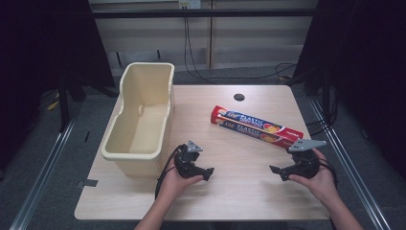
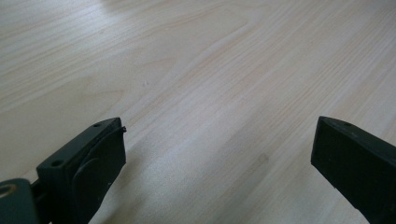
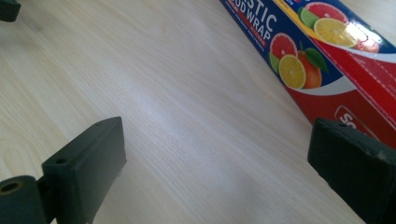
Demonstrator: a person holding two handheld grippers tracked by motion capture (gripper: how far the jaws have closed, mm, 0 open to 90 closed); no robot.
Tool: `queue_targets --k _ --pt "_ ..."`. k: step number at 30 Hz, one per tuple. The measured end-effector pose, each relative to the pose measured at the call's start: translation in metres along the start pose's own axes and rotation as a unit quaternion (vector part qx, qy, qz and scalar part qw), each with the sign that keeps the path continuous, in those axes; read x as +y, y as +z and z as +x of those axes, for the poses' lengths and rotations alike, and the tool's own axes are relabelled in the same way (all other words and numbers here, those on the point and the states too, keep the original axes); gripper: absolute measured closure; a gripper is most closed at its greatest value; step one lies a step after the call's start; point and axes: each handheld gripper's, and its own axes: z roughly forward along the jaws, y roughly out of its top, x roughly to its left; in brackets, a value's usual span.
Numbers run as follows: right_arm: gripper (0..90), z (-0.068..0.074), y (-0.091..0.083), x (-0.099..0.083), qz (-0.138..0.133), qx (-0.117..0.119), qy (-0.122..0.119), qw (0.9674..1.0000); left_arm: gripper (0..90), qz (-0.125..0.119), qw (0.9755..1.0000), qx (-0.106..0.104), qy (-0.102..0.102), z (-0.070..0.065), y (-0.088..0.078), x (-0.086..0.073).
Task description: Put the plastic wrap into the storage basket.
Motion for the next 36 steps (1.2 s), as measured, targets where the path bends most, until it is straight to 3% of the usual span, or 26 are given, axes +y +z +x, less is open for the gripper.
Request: queue_targets --k 11,18,21,27,31,36 --pt "5.4 -0.002 0.006 0.012 0.011 0.003 -0.015 0.9998 2.9 -0.003 0.9999 -0.011 -0.011 0.002 -0.004 0.0" --pt "5.5 -0.012 0.02 0.028 0.039 -0.004 -0.028 0.9988 2.9 0.005 0.9998 -0.018 -0.012 0.002 -0.004 0.0" --pt "5.6 -0.018 0.024 0.038 0.043 0.0 -0.034 0.9985 3.0 0.004 0.9997 -0.02 -0.014 0.002 -0.004 0.0" --pt "6.3 -0.035 0.033 0.062 0.064 -0.015 -0.057 0.9962 3.1 0.009 0.9996 -0.024 -0.013 0.003 -0.003 0.0" --pt "6.4 -0.045 0.039 0.071 0.069 -0.017 -0.056 0.9959 3.1 0.003 0.9995 -0.025 -0.02 0.004 -0.003 0.0" --pt "6.6 -0.055 0.052 0.082 0.082 -0.005 -0.067 0.9943 3.1 0.004 0.9996 -0.025 -0.014 0.005 -0.004 0.0"
